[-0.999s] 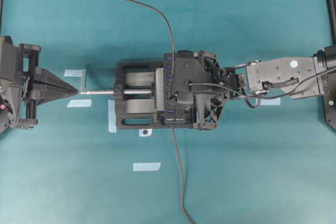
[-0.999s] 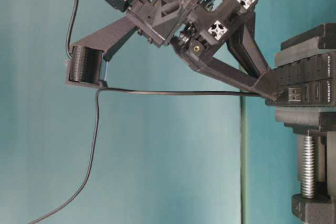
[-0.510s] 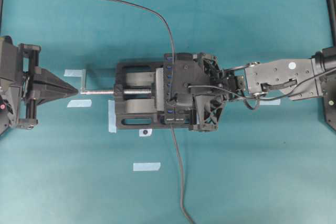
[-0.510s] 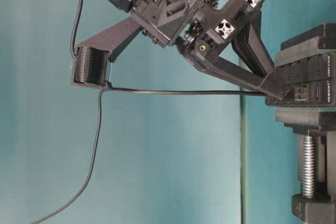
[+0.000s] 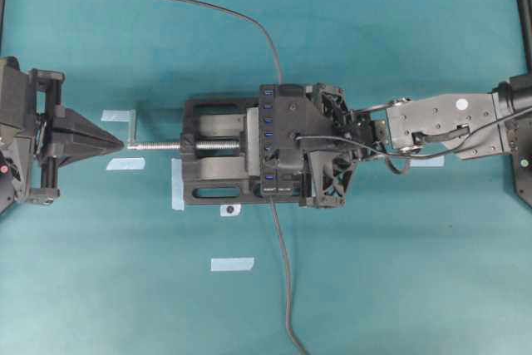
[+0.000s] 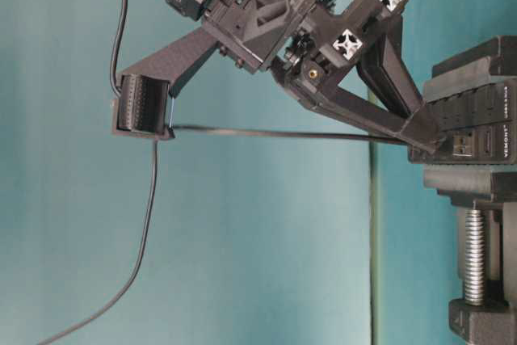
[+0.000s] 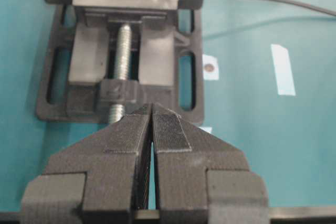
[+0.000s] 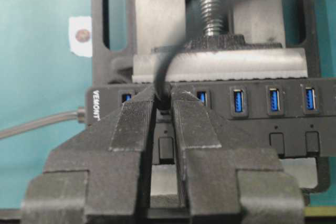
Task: Insert the USB into the second port from the front of the fixed hub.
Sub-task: 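Press the plug down into the port with the right gripper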
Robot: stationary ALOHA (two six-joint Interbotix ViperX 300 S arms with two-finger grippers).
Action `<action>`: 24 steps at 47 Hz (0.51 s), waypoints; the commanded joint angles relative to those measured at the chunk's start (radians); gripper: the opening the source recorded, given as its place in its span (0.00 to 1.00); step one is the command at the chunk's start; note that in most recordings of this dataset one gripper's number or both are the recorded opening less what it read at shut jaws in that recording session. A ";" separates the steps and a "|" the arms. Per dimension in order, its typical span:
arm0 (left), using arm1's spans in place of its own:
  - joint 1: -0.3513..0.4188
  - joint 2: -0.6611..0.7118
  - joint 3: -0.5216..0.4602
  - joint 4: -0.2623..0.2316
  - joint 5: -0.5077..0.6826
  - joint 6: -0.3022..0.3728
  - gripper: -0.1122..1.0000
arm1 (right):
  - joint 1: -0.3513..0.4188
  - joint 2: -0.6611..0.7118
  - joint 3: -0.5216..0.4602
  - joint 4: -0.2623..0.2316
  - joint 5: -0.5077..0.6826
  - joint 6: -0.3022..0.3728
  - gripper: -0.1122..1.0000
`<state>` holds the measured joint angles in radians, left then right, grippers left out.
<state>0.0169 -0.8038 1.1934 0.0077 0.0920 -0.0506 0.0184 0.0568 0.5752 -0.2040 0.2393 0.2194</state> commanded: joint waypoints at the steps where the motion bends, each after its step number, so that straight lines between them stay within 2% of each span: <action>1: 0.003 0.003 -0.012 0.002 -0.006 -0.002 0.10 | 0.003 -0.008 -0.018 -0.009 0.014 -0.008 0.14; 14: 0.002 0.003 -0.011 0.002 -0.005 -0.002 0.10 | 0.003 0.002 -0.034 -0.009 0.020 -0.008 0.14; 24: 0.002 0.003 -0.012 0.002 -0.005 -0.002 0.10 | 0.008 -0.008 -0.058 -0.009 0.101 -0.008 0.14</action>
<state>0.0169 -0.8038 1.1934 0.0077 0.0920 -0.0506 0.0230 0.0675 0.5400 -0.2117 0.3129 0.2178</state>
